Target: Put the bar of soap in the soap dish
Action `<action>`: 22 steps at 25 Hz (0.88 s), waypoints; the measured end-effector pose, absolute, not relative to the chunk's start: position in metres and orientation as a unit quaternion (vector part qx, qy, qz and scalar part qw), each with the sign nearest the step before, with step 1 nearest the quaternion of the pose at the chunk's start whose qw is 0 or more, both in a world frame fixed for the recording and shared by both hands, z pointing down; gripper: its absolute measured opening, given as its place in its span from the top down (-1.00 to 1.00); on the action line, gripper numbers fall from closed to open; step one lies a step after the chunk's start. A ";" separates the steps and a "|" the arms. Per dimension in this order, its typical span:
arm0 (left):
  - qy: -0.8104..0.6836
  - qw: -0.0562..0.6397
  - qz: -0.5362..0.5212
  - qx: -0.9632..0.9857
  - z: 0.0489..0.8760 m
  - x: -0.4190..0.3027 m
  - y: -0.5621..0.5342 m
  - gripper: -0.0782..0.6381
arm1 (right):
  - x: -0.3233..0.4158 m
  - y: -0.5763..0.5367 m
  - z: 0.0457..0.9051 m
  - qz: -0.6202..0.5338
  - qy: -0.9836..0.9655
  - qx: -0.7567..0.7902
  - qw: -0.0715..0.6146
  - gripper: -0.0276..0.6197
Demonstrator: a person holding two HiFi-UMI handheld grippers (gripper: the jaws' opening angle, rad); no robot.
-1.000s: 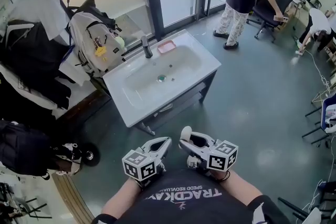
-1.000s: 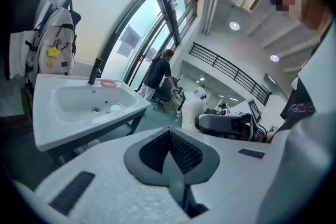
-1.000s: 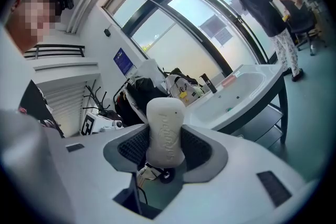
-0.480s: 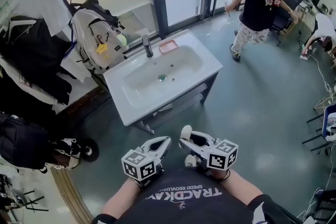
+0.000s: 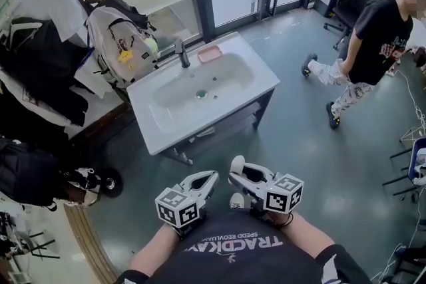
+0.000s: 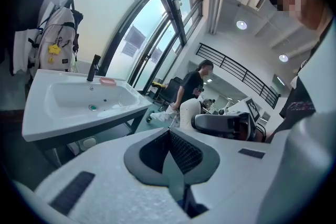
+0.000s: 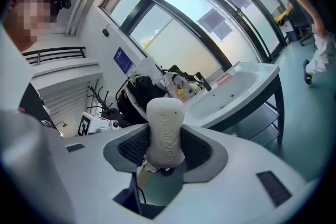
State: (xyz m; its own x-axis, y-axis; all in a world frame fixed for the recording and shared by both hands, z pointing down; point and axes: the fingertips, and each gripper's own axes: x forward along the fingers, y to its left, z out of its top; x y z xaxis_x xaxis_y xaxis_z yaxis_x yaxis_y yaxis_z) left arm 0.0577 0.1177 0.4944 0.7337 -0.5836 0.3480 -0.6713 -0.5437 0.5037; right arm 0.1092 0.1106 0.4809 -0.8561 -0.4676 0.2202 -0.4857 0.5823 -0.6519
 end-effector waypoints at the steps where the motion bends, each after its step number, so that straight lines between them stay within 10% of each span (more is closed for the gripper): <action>1: -0.360 0.317 0.070 0.875 0.495 0.061 0.117 0.75 | 0.112 0.110 0.482 0.370 -0.889 0.268 0.015 0.34; 22: -0.383 0.321 0.082 0.863 0.500 0.073 0.102 0.75 | 0.119 0.095 0.494 0.384 -0.888 0.250 0.019 0.34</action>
